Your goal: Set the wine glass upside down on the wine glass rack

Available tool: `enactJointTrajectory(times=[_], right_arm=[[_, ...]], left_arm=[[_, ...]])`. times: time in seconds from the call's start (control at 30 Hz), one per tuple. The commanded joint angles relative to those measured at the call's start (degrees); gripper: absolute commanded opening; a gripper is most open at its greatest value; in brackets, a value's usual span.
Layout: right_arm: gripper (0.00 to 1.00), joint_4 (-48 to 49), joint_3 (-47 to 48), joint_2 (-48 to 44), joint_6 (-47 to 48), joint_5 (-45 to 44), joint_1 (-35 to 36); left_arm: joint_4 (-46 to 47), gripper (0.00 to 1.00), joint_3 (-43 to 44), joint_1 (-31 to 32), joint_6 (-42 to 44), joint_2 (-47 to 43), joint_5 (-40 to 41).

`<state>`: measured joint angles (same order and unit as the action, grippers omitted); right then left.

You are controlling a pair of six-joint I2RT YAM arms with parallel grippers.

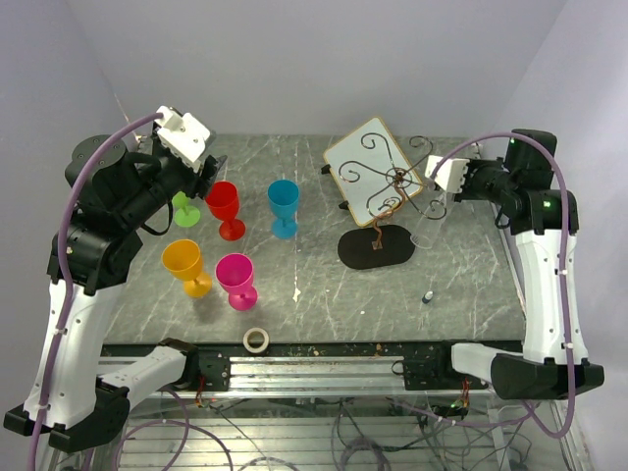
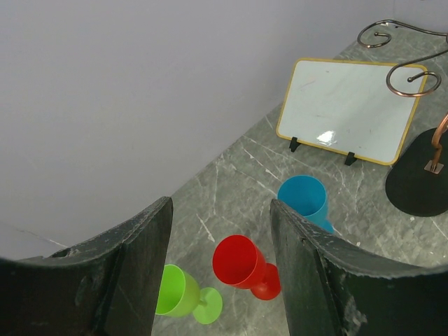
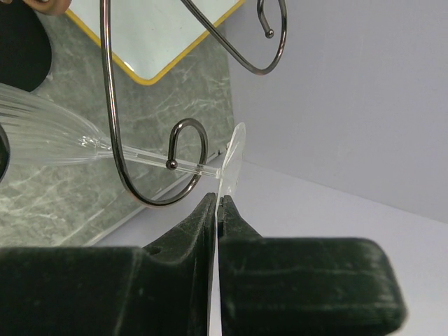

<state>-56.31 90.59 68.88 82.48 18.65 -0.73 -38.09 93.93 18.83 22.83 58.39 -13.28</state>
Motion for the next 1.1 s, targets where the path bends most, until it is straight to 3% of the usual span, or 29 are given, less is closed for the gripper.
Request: enactJointTrajectory(times=[0.0,1.07], right_arm=[[0.02,2.25,-0.14,0.45,-0.56,2.34,0.29],[0.13,-3.07,-1.29,-0.21,2.05,10.45,0.73]], left_arm=[[-0.01,0.68,1.17,-0.46,0.57,-0.17,-1.26],[-0.93,0.69,0.14,-0.46,1.53,-1.05,-2.15]])
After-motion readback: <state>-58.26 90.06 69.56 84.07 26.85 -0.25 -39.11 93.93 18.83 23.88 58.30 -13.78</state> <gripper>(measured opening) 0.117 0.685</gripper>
